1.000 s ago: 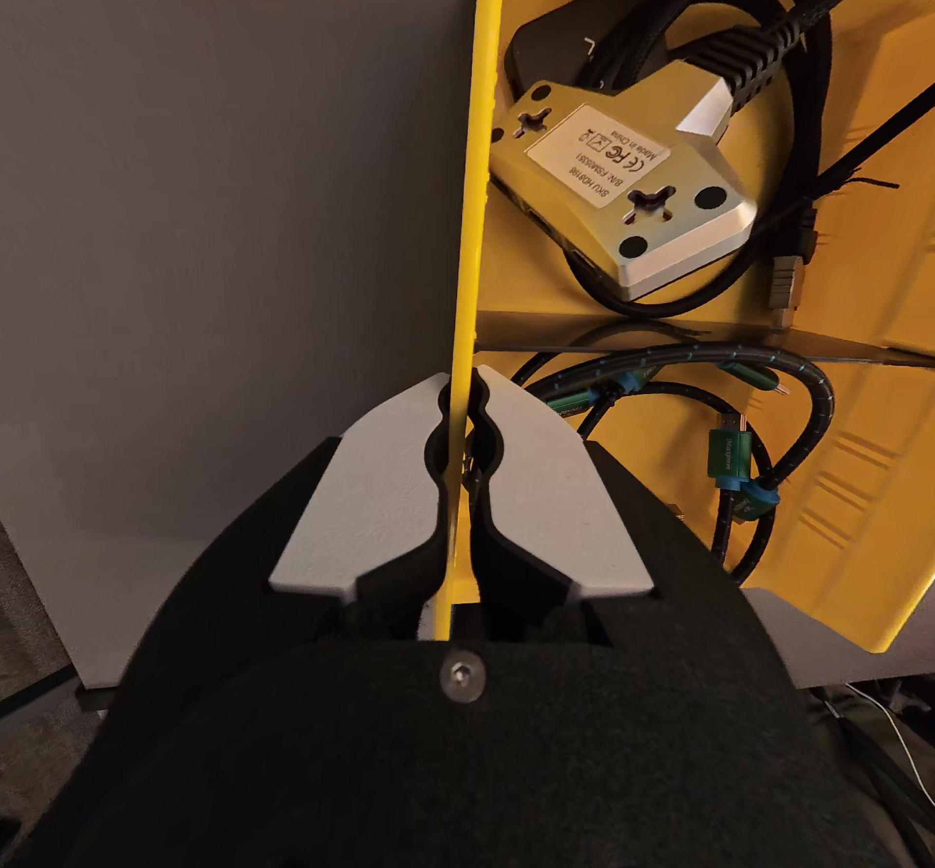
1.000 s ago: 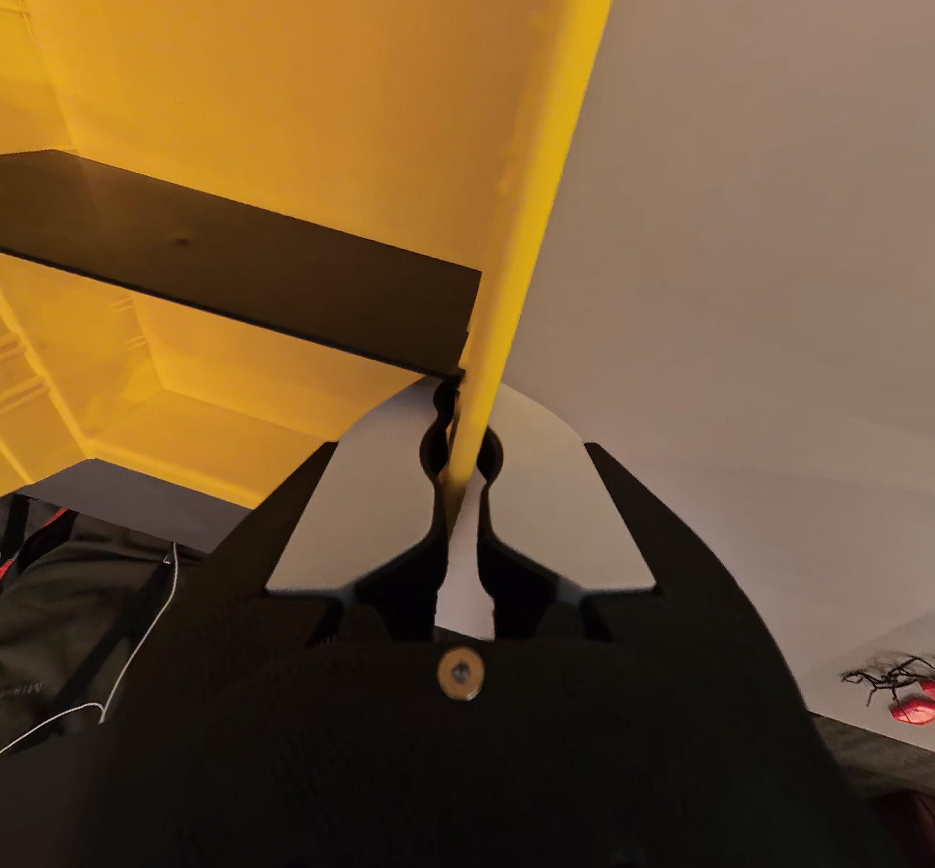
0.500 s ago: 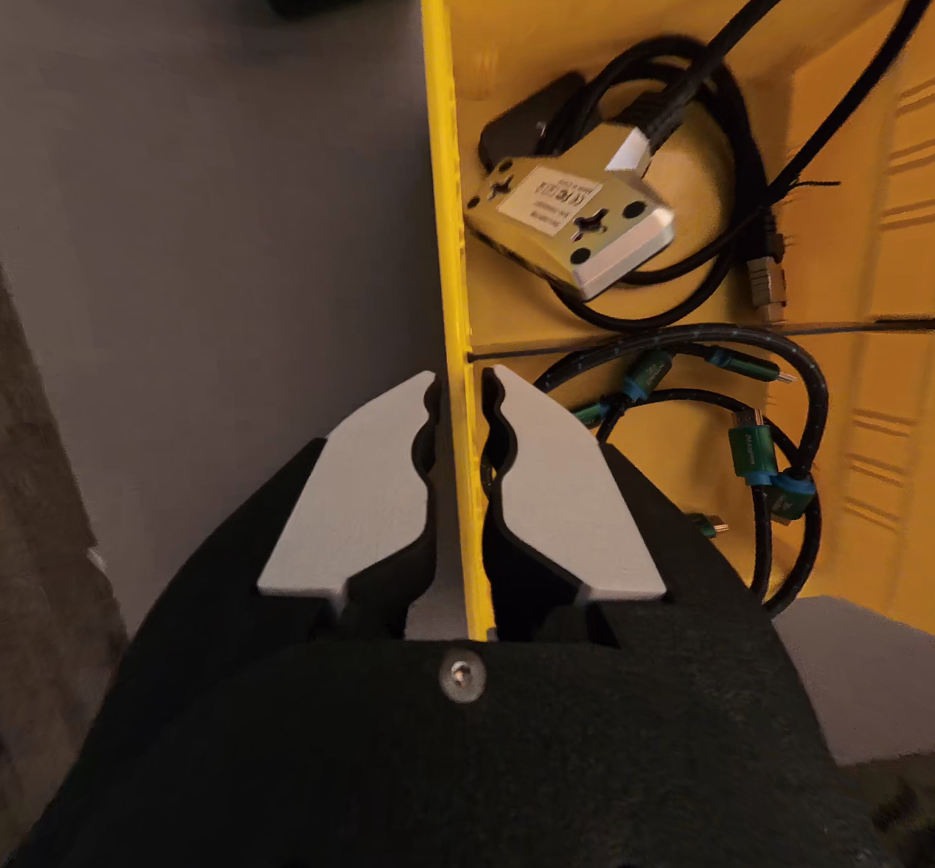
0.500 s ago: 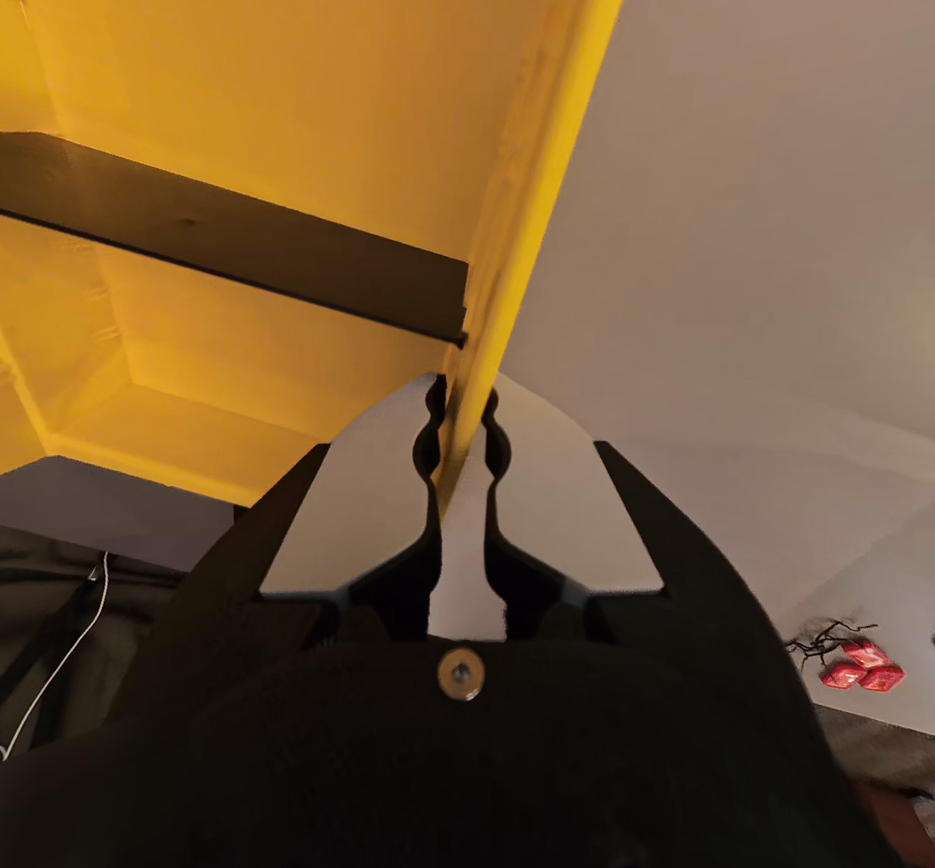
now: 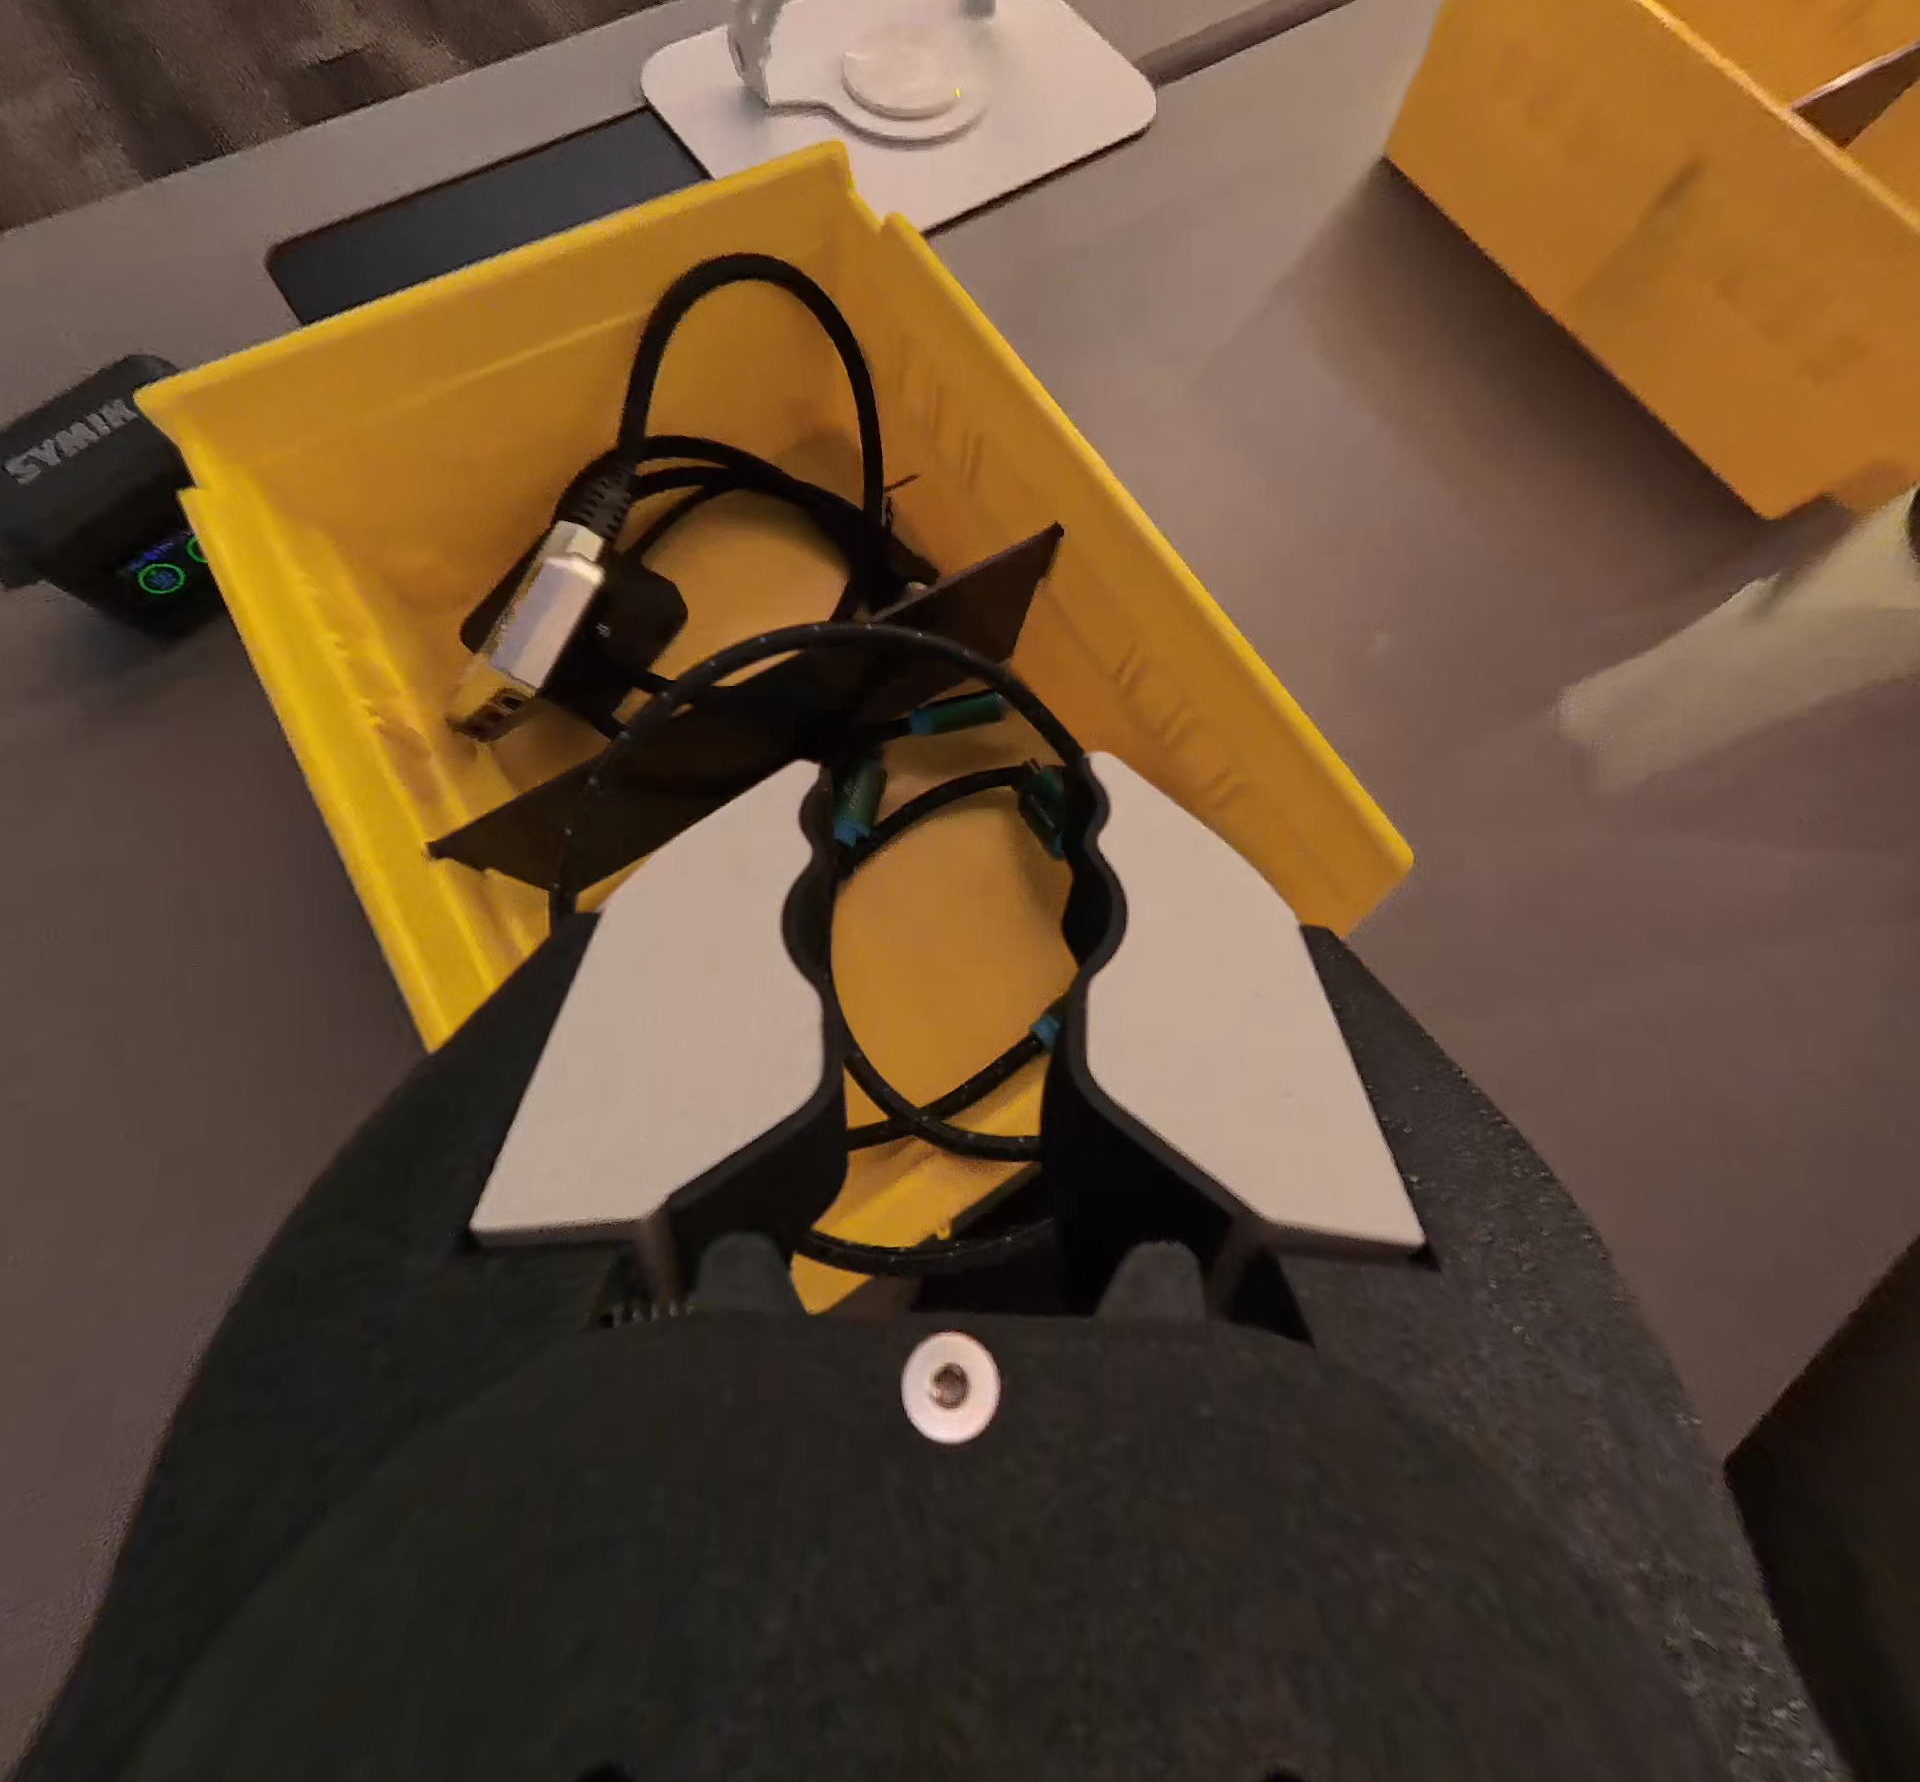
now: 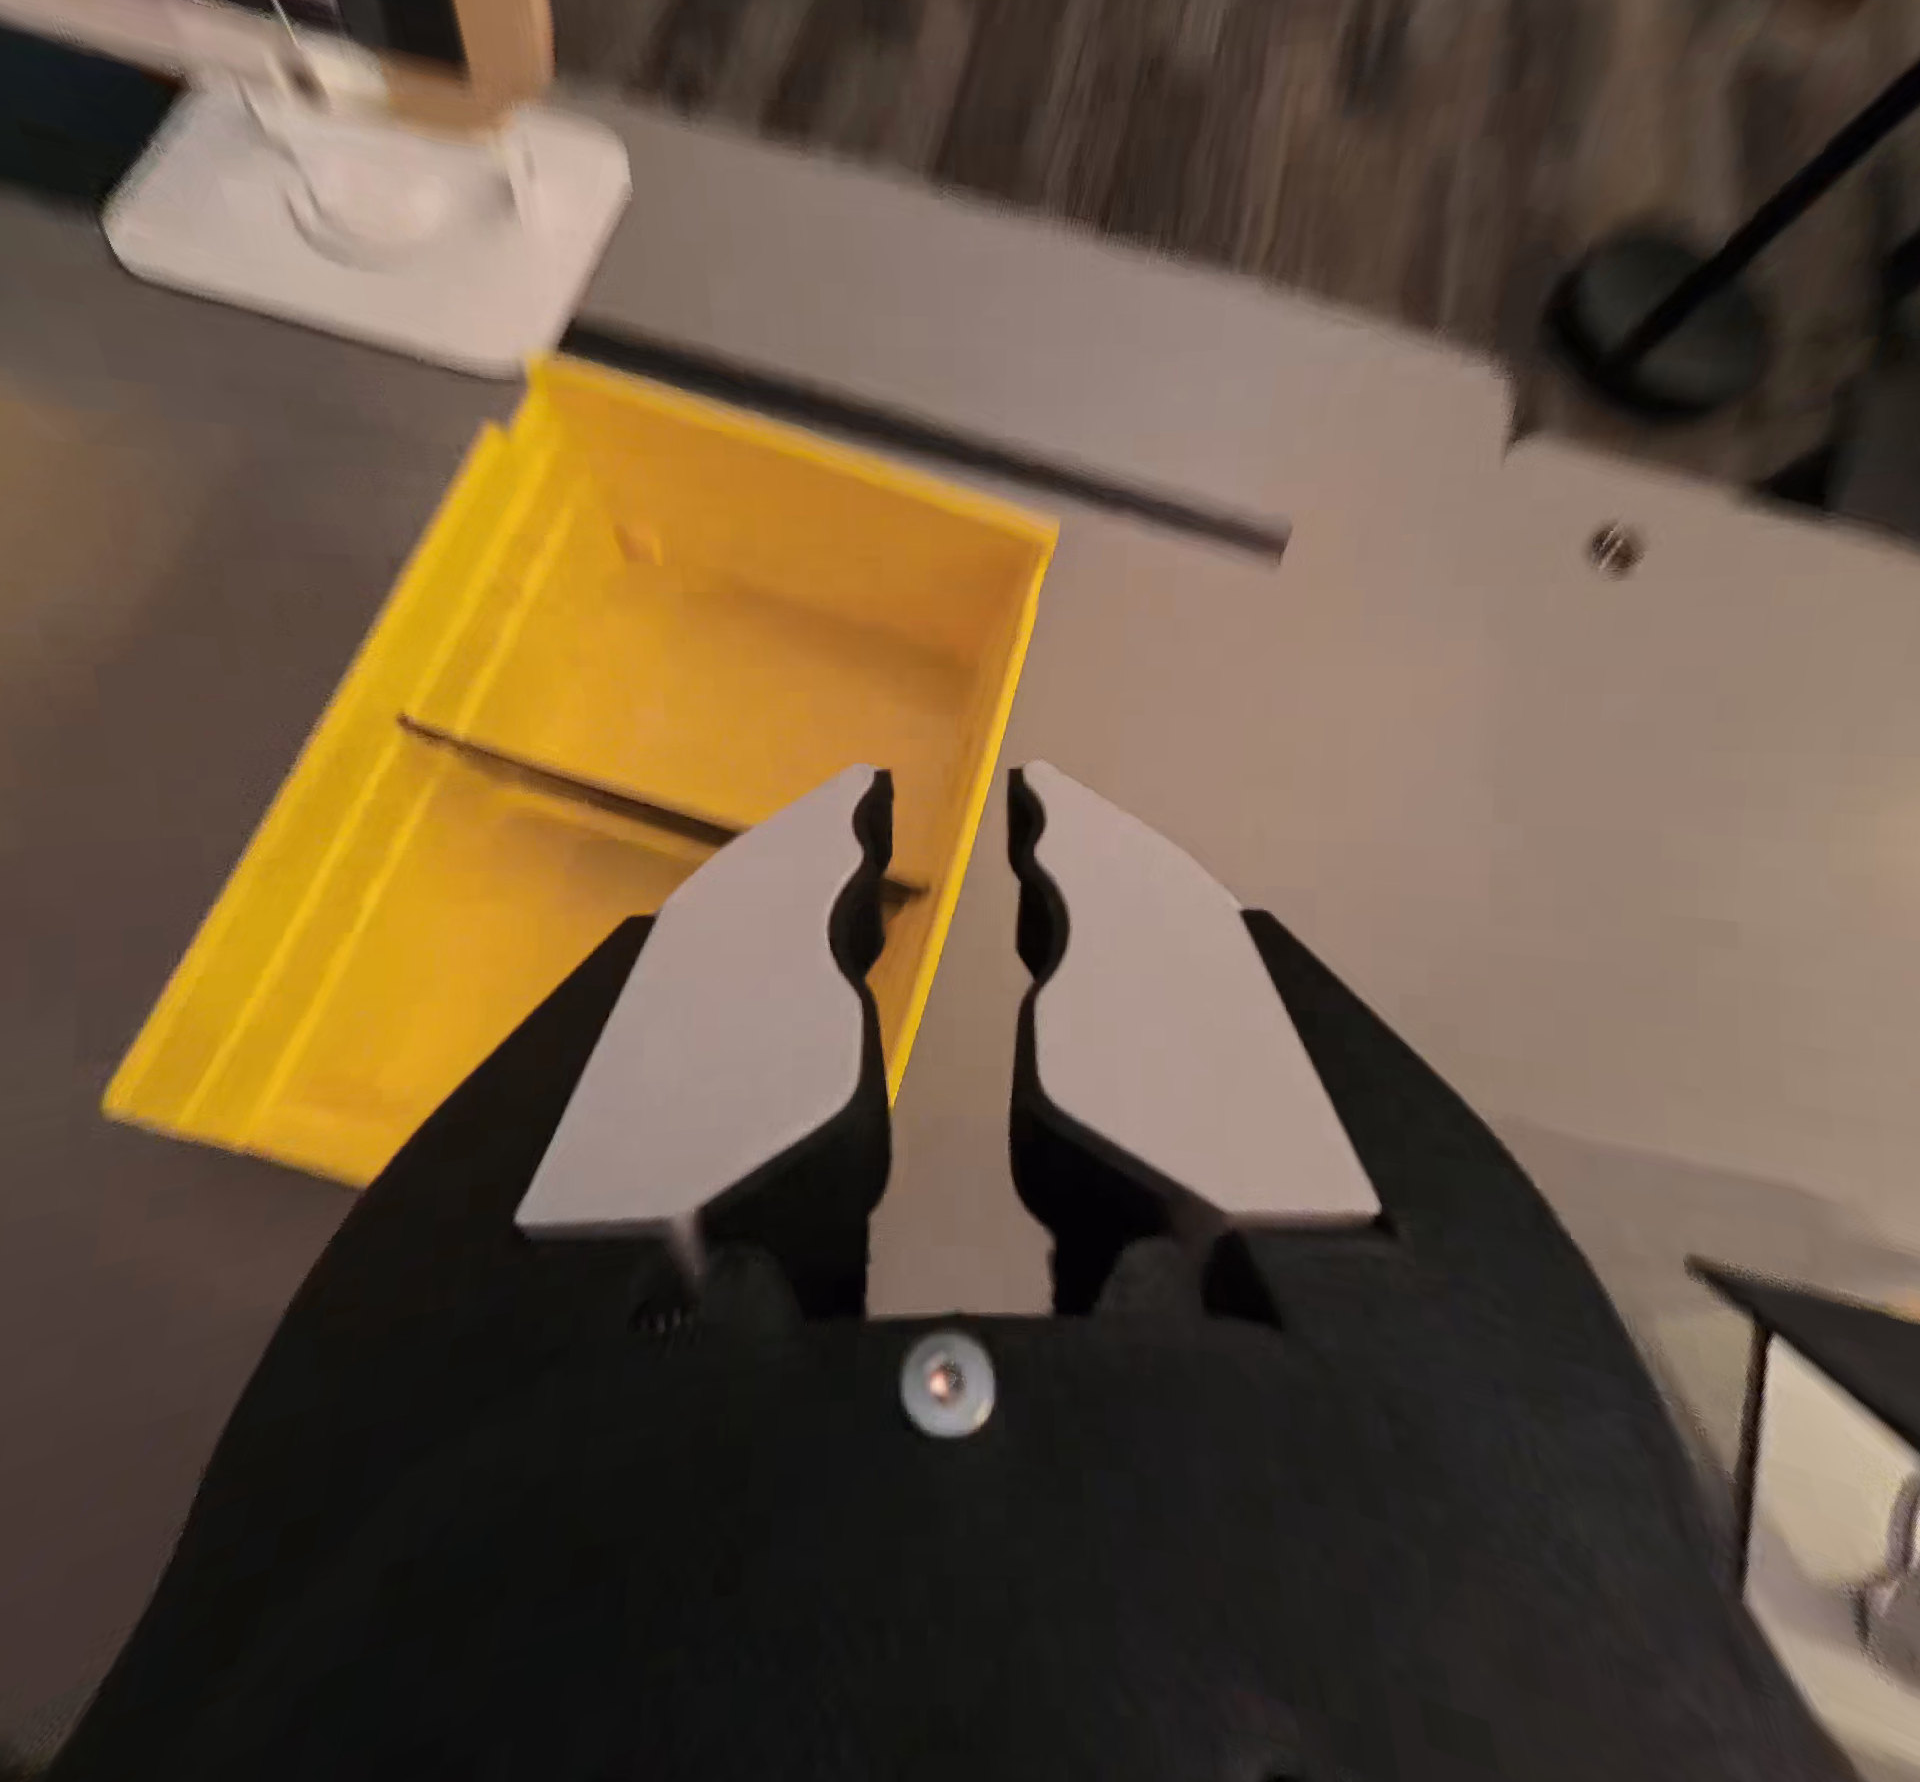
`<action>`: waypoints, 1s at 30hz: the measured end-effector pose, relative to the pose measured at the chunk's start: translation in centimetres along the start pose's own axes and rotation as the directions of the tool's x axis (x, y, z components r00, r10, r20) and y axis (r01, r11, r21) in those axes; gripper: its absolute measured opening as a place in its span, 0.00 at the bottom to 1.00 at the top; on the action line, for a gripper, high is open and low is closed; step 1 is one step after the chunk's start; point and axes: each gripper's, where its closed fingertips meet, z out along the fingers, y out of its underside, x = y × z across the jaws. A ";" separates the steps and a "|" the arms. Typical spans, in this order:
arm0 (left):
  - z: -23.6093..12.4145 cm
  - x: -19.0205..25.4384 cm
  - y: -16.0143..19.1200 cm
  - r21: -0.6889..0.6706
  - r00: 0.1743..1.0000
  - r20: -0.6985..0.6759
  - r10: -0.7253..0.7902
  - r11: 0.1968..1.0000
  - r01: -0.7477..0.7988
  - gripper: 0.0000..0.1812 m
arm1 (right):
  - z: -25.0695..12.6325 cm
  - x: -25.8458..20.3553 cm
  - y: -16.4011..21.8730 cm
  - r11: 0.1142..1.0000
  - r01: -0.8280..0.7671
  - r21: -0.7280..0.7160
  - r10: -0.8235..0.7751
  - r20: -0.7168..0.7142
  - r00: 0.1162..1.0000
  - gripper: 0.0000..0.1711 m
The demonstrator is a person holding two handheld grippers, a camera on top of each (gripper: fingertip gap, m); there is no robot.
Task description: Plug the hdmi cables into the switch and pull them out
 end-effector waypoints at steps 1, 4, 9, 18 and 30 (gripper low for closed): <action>0.2 0.1 0.4 -0.012 0.999 0.020 0.034 0.999 -0.033 0.23 | -0.8 0.0 -1.7 0.995 0.024 0.101 -0.022 -0.024 0.999 0.14; 0.6 -1.2 0.5 -0.052 0.981 0.122 0.152 0.988 -0.147 0.26 | -3.2 -1.1 -6.1 0.923 0.075 0.377 -0.060 -0.052 0.997 0.22; 1.6 -6.6 -1.6 -0.141 0.905 0.320 0.281 0.958 -0.248 0.34 | -5.9 -4.5 -9.7 0.748 0.131 0.650 -0.134 -0.045 0.990 0.35; 8.4 -10.6 -0.3 -0.430 0.866 0.247 0.435 0.850 -0.304 0.25 | -4.7 -7.9 -10.3 0.711 0.314 0.629 -0.282 -0.155 0.947 0.32; 10.9 -13.3 1.6 -0.725 0.743 0.153 0.652 0.585 -0.364 0.12 | -3.3 -7.7 -9.8 0.735 0.345 0.583 -0.321 -0.149 0.935 0.30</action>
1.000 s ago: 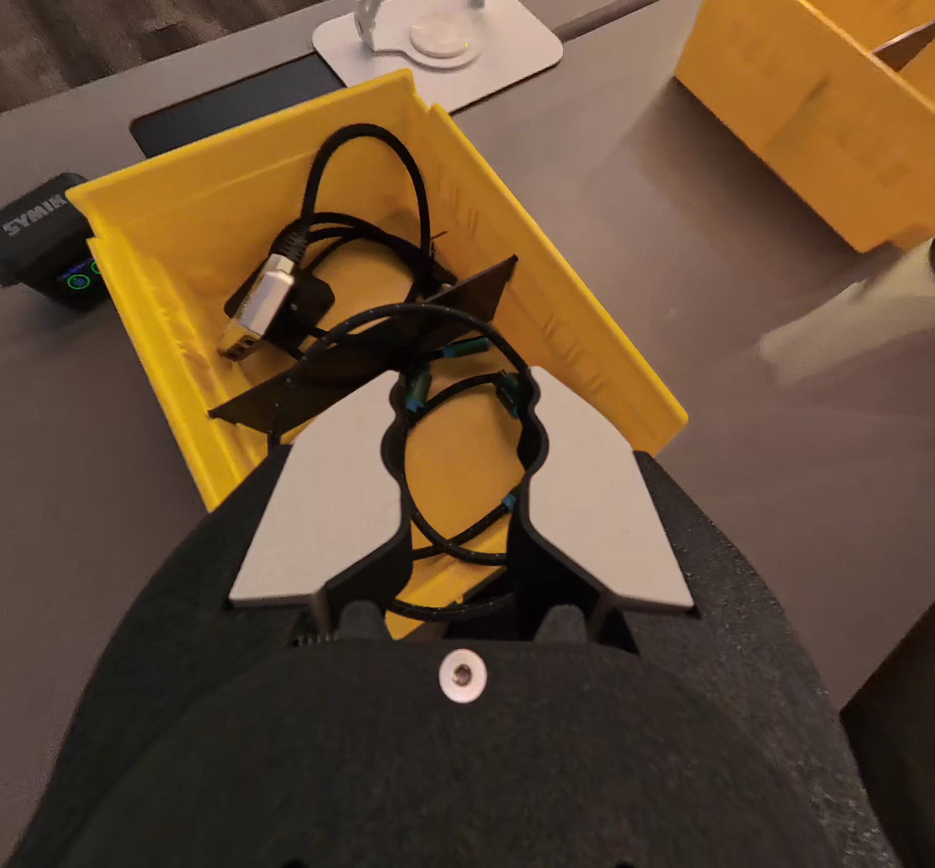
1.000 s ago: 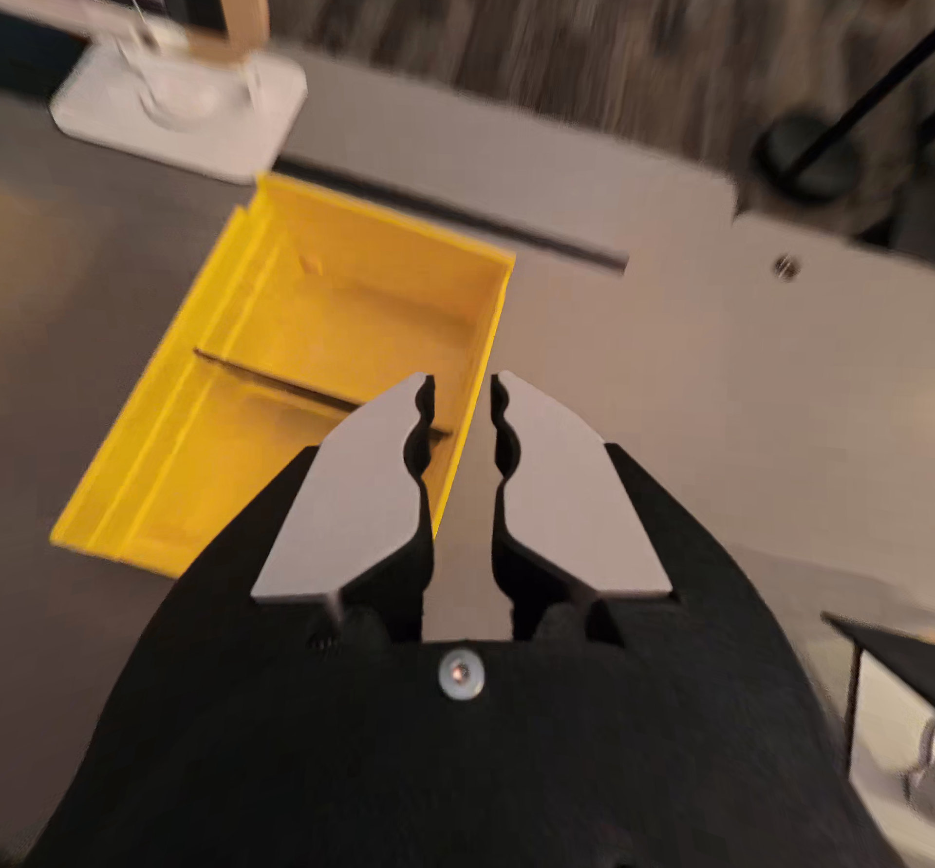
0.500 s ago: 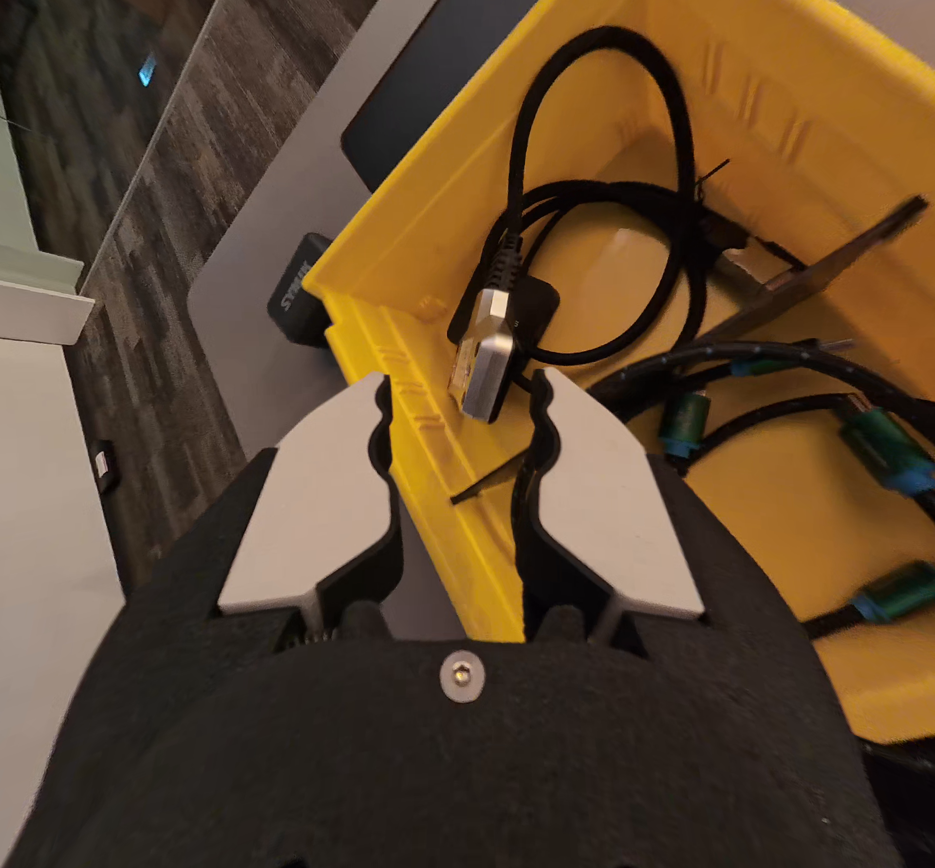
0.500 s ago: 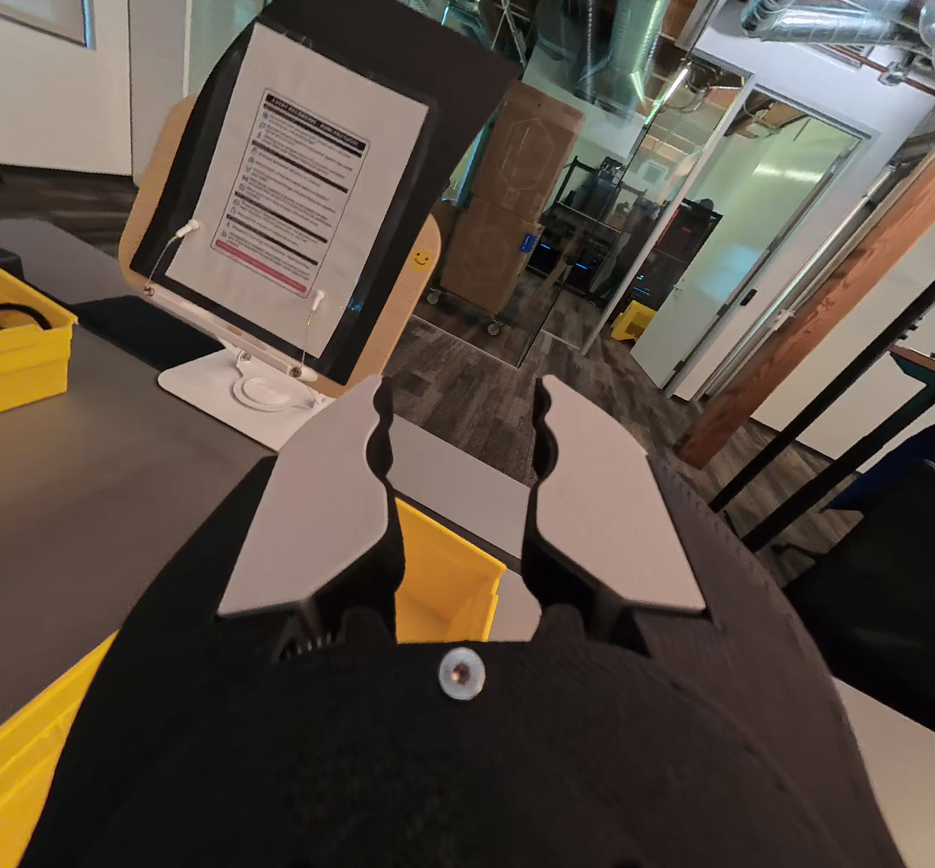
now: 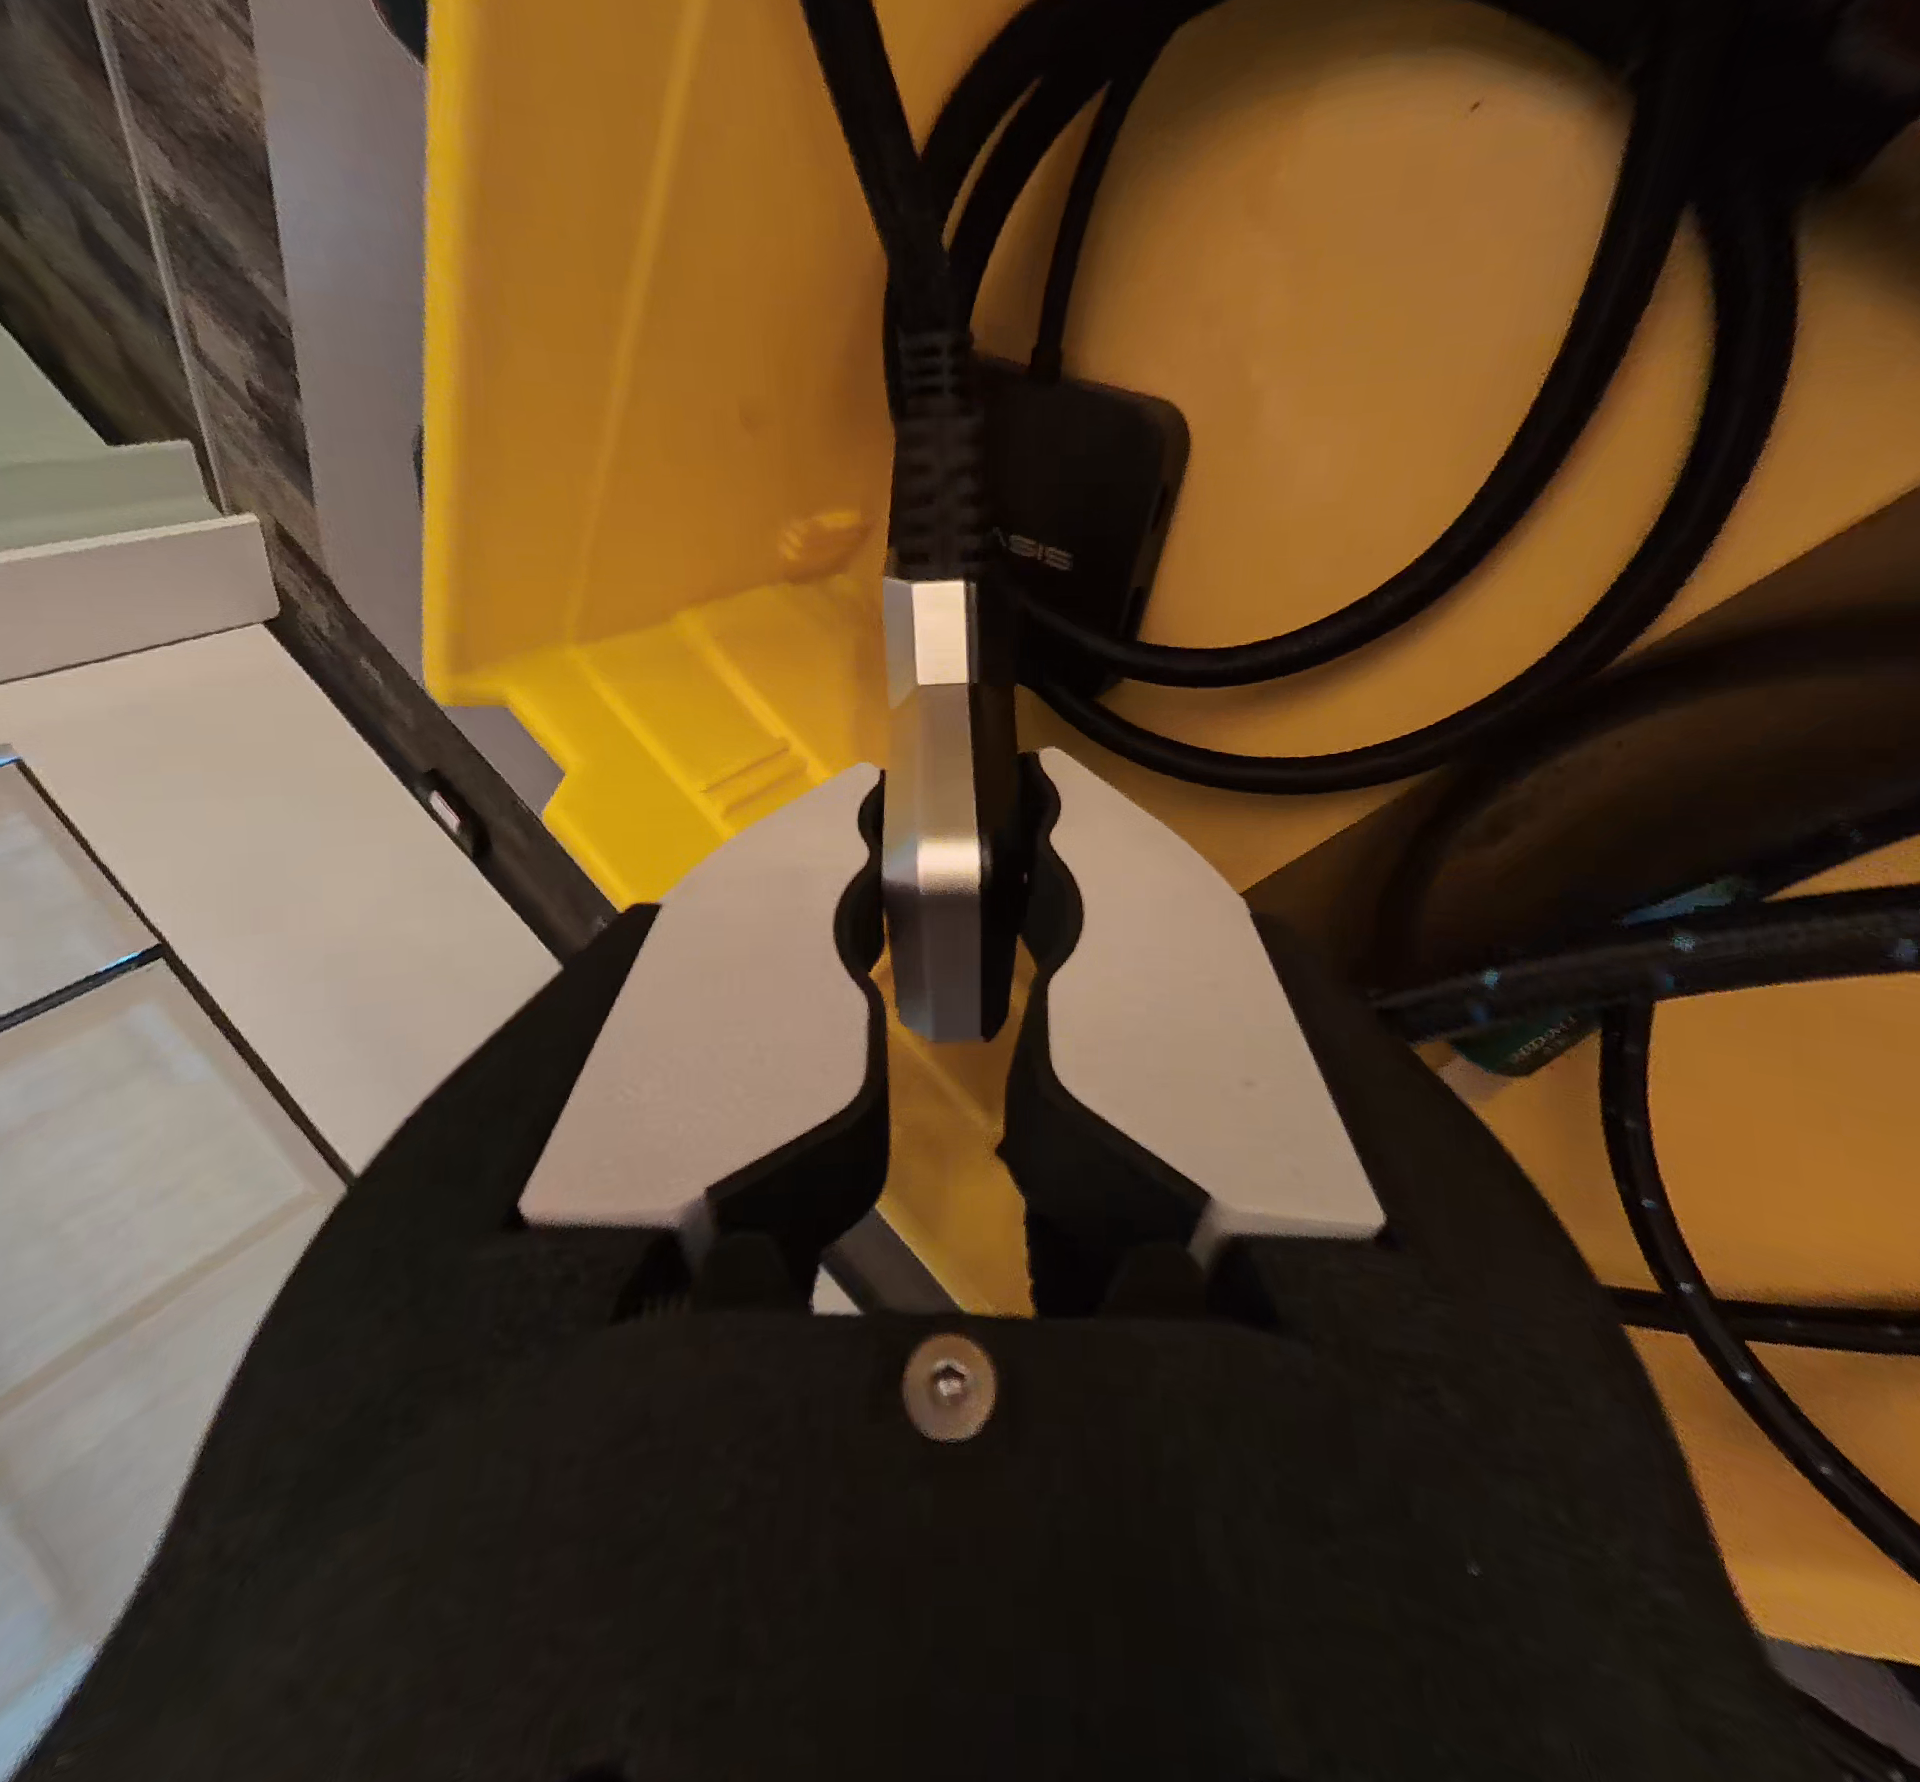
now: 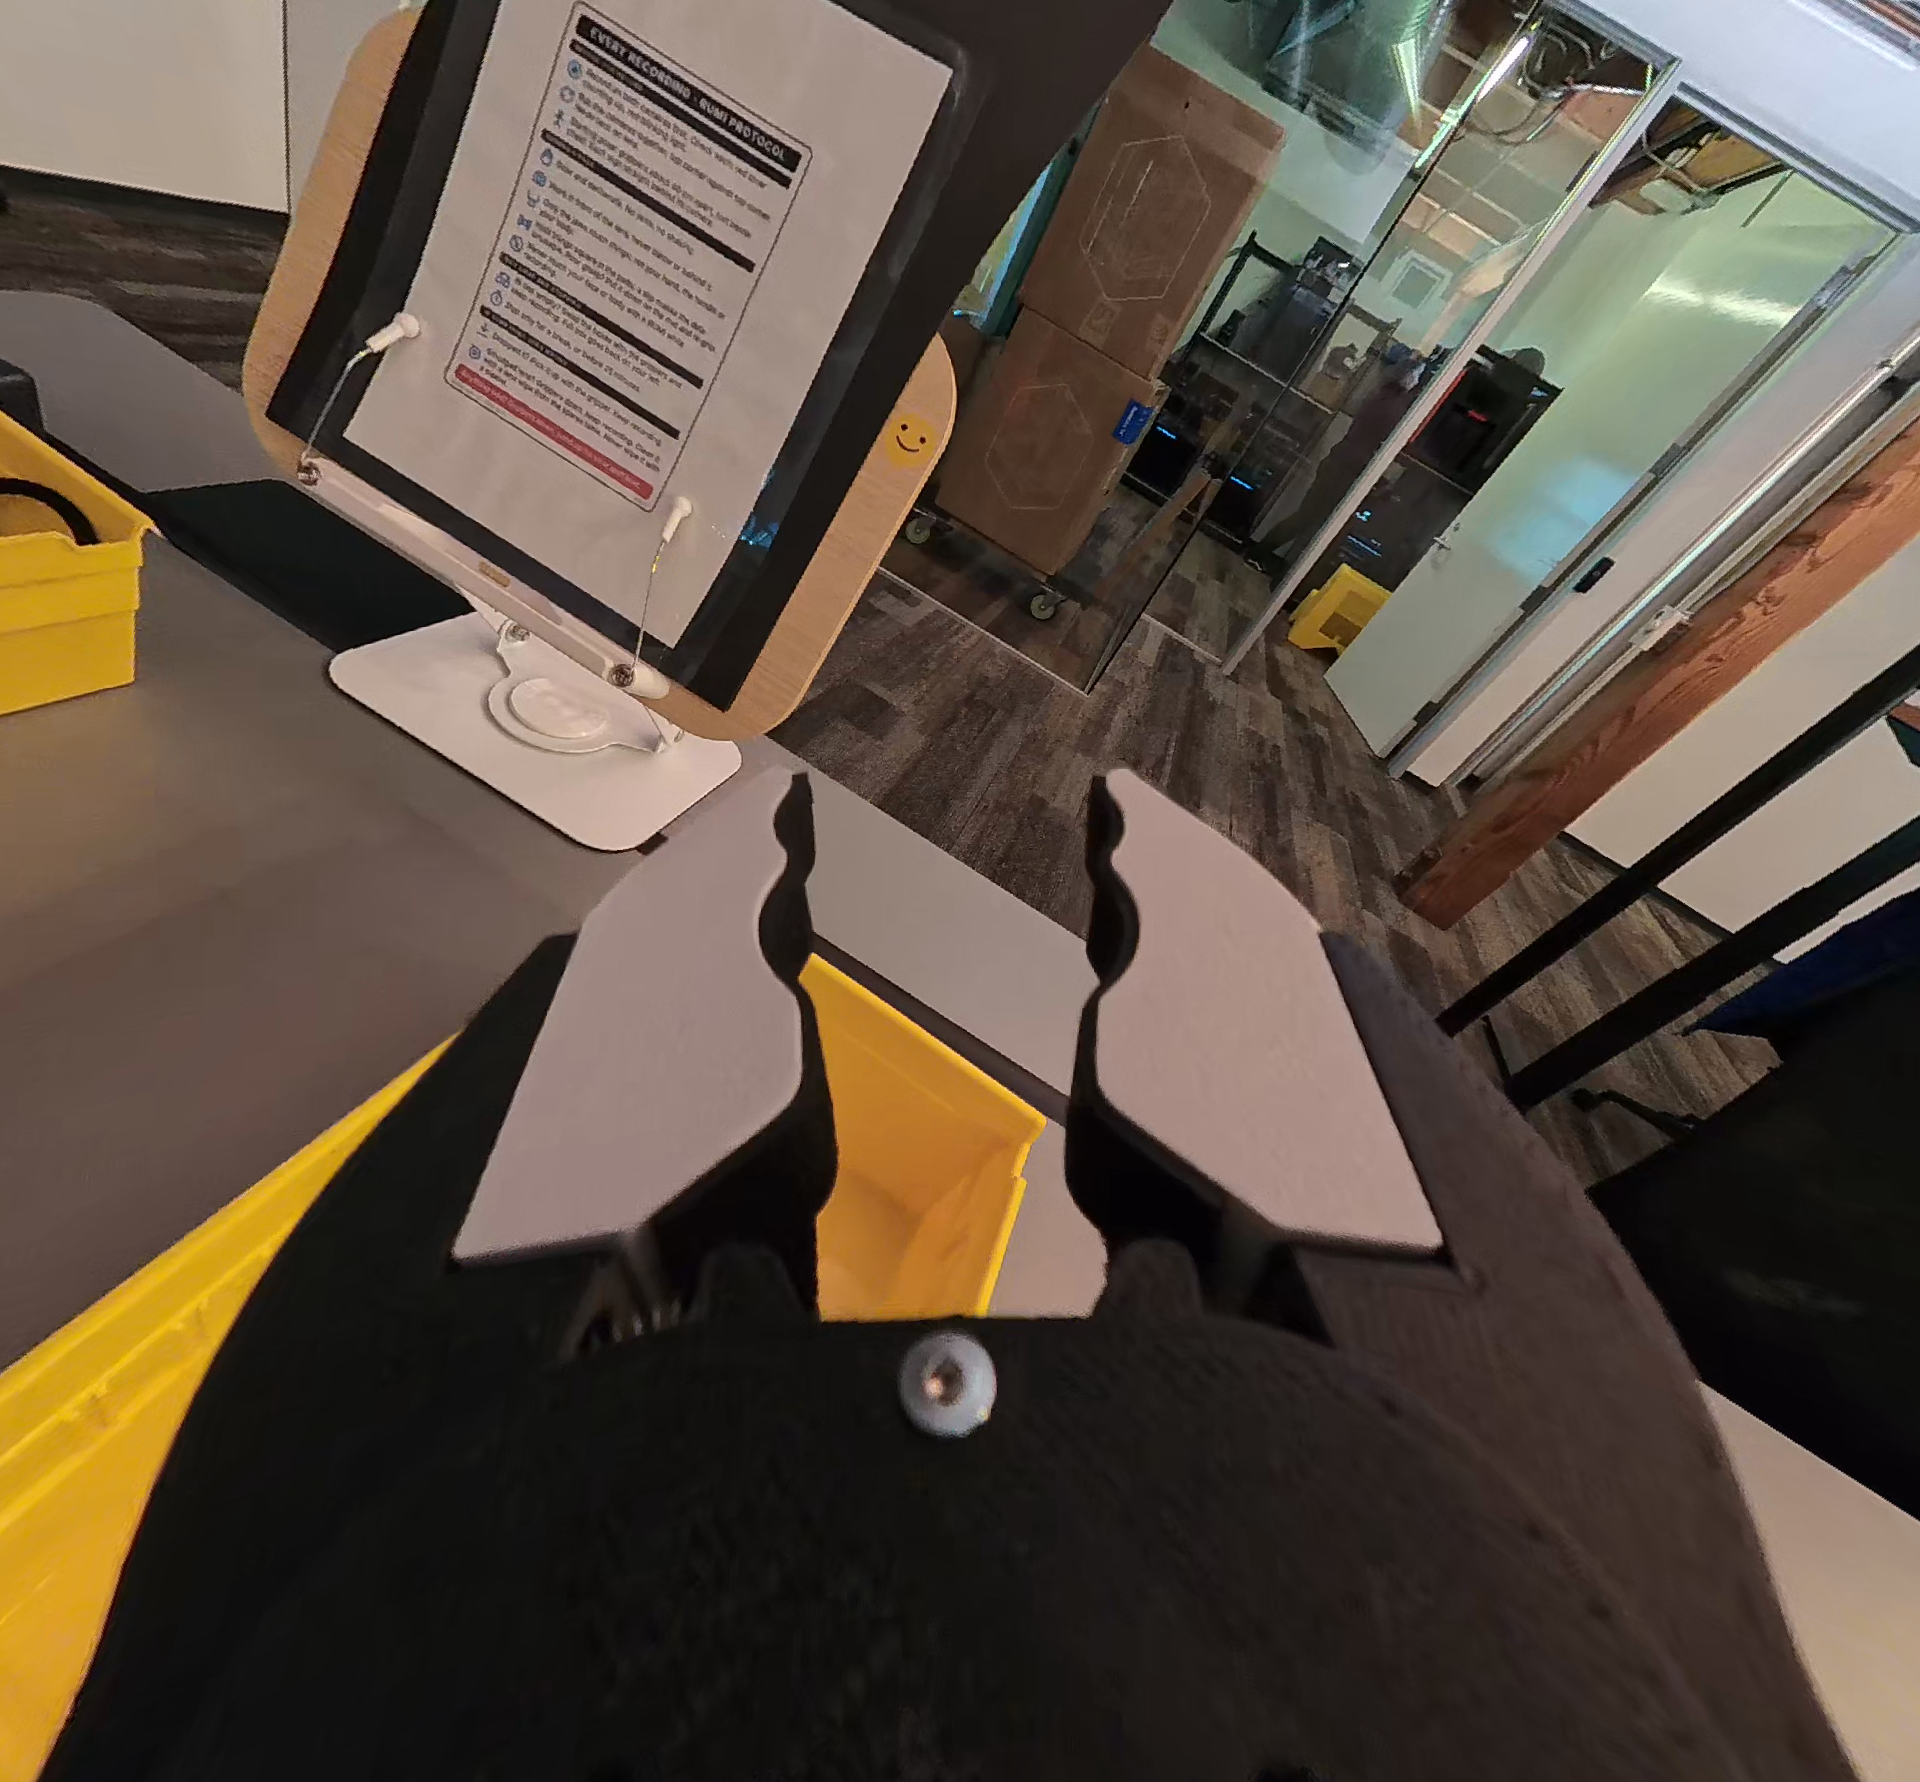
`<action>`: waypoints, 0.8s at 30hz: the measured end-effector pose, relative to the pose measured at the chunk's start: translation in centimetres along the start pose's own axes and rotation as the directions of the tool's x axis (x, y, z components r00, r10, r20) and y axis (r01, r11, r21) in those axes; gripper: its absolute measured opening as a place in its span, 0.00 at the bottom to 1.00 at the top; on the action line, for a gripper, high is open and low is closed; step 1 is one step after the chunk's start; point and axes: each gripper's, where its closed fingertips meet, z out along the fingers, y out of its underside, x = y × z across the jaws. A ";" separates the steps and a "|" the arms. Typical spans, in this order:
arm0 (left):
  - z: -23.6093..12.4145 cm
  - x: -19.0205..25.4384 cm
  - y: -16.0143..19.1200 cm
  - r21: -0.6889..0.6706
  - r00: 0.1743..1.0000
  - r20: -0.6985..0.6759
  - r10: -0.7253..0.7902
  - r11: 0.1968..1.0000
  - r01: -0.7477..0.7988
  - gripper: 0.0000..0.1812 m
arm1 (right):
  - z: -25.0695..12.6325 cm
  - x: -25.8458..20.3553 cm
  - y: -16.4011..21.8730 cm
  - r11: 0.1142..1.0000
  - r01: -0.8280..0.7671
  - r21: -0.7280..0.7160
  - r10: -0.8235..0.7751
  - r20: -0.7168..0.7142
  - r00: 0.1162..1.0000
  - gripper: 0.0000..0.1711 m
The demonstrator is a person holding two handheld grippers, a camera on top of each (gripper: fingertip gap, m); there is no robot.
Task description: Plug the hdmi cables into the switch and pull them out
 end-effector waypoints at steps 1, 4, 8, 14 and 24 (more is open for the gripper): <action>-0.1 -0.1 0.0 -0.004 1.000 -0.007 -0.003 1.000 0.003 0.12 | 0.0 0.1 0.1 1.000 0.002 -0.006 -0.002 -0.003 1.000 0.30; -1.5 -1.0 -0.1 0.025 1.000 0.014 -0.017 1.000 0.017 0.12 | -0.3 0.7 0.2 1.000 -0.009 0.001 0.009 -0.011 1.000 0.29; -5.4 -3.8 -0.1 0.033 0.988 0.151 0.029 0.999 -0.035 0.12 | -0.7 1.5 0.1 0.999 -0.035 0.023 0.036 -0.018 0.999 0.28; -13.8 -8.6 0.3 0.002 0.933 0.351 0.085 0.996 -0.091 0.12 | -1.3 2.5 0.5 0.998 -0.050 0.024 0.051 -0.036 0.998 0.28; -28.4 -12.4 -1.1 0.085 0.831 0.554 0.039 0.991 -0.103 0.12 | -2.4 3.3 0.4 0.997 -0.064 0.044 0.066 -0.044 0.997 0.27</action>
